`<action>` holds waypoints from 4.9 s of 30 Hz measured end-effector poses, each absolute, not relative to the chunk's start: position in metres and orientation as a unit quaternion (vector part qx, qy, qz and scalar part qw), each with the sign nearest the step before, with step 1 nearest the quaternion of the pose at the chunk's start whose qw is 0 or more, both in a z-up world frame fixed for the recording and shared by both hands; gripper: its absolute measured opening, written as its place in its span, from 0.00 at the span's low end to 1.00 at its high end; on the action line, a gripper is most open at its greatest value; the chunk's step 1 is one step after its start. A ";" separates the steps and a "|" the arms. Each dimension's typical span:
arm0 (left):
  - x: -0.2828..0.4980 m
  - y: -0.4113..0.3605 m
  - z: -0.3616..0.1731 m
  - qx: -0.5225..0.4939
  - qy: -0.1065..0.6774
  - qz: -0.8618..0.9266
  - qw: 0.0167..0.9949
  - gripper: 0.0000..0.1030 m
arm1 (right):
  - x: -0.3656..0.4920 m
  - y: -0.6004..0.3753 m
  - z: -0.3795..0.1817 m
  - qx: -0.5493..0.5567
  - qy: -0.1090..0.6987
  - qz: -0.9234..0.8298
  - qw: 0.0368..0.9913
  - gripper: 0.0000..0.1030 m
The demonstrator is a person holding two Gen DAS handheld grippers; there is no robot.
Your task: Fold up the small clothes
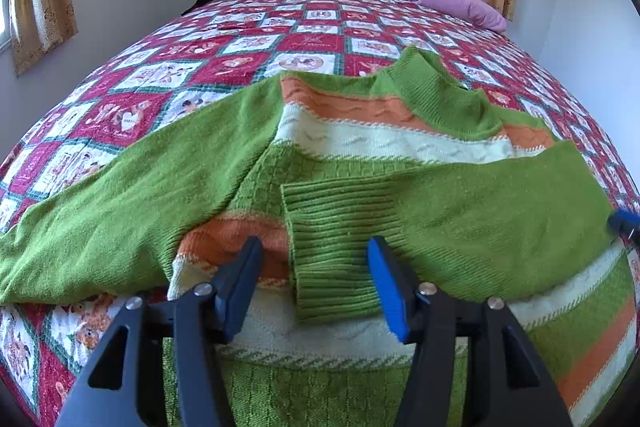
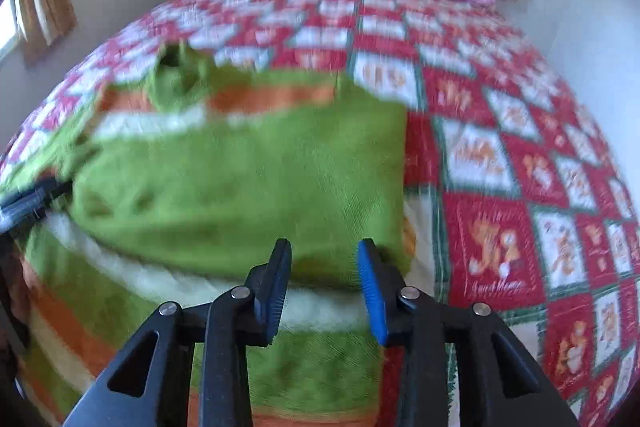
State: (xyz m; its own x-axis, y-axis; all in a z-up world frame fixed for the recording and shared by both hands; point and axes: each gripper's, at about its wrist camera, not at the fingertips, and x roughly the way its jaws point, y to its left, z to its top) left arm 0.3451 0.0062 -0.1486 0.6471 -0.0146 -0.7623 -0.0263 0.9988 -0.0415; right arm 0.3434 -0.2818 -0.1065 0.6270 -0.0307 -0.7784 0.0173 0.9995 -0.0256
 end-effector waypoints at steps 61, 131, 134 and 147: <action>0.228 0.323 -0.043 -0.239 0.261 0.215 0.910 0.06 | 0.328 -0.186 -0.154 -0.133 0.395 0.033 0.908 0.70; 0.302 0.184 -0.143 -0.133 0.398 0.142 0.896 1.00 | 0.384 -0.165 -0.080 0.008 0.352 0.101 0.931 0.04; 0.301 0.183 -0.142 -0.135 0.396 0.128 0.899 1.00 | 0.360 -0.183 -0.052 0.013 0.313 0.088 0.945 0.04; 0.301 0.176 -0.139 -0.123 0.394 0.103 0.905 1.00 | 0.359 -0.276 -0.113 0.027 0.377 -0.015 0.926 0.05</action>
State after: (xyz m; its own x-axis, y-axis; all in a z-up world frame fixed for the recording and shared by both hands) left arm 0.3008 0.1764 -0.1392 0.6679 0.0886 -0.7390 -0.2826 0.9487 -0.1417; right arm 0.3593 -0.2758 -0.1132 0.7154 -0.0073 -0.6987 0.0484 0.9981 0.0392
